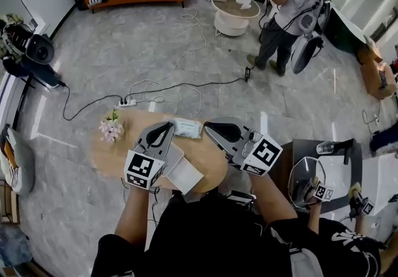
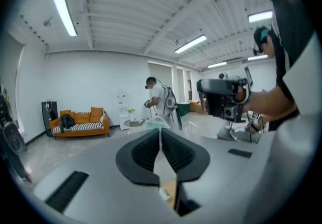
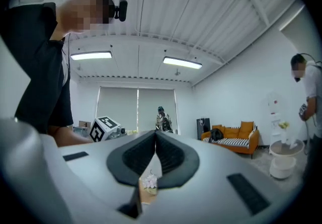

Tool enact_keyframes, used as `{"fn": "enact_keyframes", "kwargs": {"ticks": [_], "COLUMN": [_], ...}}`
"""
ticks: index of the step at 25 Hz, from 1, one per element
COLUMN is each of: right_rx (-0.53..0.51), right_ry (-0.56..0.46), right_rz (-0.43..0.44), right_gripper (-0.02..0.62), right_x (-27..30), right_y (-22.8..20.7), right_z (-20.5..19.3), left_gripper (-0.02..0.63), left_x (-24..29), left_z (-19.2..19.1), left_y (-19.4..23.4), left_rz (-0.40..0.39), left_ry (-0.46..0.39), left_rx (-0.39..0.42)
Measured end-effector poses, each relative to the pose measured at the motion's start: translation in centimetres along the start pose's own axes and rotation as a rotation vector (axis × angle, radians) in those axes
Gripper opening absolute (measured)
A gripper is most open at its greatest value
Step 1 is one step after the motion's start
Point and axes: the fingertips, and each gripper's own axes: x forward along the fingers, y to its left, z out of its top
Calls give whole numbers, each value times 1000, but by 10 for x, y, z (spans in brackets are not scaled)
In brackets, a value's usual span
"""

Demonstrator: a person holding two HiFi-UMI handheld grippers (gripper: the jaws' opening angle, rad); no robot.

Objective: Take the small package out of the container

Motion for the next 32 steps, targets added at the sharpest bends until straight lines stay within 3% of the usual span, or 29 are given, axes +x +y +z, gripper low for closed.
{"fn": "enact_keyframes", "kwargs": {"ticks": [7, 16, 23, 32], "right_rx": [-119, -105, -84, -75], "right_ry": [-92, -146, -139, -115], "right_rz": [-2, 22, 45, 53], "right_gripper": [13, 12, 12, 12], "right_x": [-15, -31, -21, -22], "right_y": [15, 27, 36, 33], "right_z": [60, 74, 60, 55], "left_gripper": [26, 26, 25, 25], "left_x": [-41, -85, -99, -92], "left_z": [72, 123, 119, 120], "left_y": [1, -6, 0, -10], "left_rz": [-94, -220, -261, -312], "left_ry": [-226, -430, -502, -498], "left_rx": [-208, -267, -293, -309]}}
